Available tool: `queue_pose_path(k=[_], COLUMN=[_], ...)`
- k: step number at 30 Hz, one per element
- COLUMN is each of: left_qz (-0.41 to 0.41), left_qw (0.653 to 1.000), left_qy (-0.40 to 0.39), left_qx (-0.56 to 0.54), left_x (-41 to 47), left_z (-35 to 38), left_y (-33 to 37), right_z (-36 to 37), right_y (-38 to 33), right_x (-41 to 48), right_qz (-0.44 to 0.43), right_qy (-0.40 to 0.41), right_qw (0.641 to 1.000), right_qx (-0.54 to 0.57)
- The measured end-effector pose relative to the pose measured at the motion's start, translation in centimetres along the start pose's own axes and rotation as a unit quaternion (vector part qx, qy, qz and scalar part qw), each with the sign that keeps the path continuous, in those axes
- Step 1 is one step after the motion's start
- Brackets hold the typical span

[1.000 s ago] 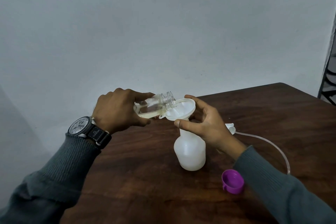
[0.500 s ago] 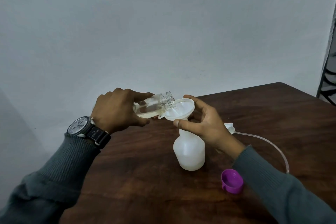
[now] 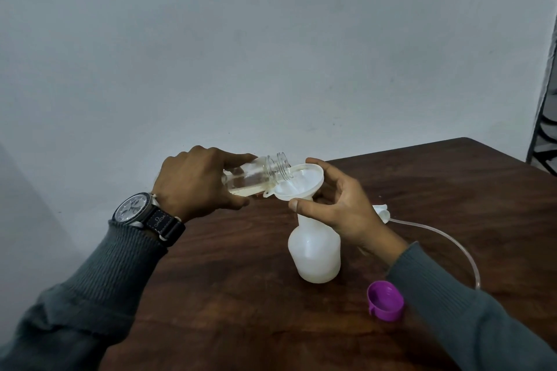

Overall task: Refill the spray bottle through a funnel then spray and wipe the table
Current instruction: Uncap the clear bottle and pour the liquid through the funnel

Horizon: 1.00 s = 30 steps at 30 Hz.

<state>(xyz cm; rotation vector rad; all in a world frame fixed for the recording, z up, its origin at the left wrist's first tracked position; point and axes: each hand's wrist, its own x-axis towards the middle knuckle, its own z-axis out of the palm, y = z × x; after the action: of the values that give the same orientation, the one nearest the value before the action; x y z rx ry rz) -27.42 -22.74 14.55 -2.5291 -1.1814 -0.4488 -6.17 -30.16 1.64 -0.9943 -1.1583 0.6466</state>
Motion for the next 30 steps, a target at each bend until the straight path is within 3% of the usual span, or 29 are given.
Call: queue_pose_path(k=[30], left_qz=[-0.004], left_qw=[1.0], left_qy=[-0.01], left_qx=[0.005], left_x=[0.05], left_z=[-0.4], left_y=[0.21], right_z=[0.18], right_y=[-0.16], right_x=[-0.05], right_qz=[0.0], right_qy=[0.005], right_qw=[1.0], right_qx=[0.004])
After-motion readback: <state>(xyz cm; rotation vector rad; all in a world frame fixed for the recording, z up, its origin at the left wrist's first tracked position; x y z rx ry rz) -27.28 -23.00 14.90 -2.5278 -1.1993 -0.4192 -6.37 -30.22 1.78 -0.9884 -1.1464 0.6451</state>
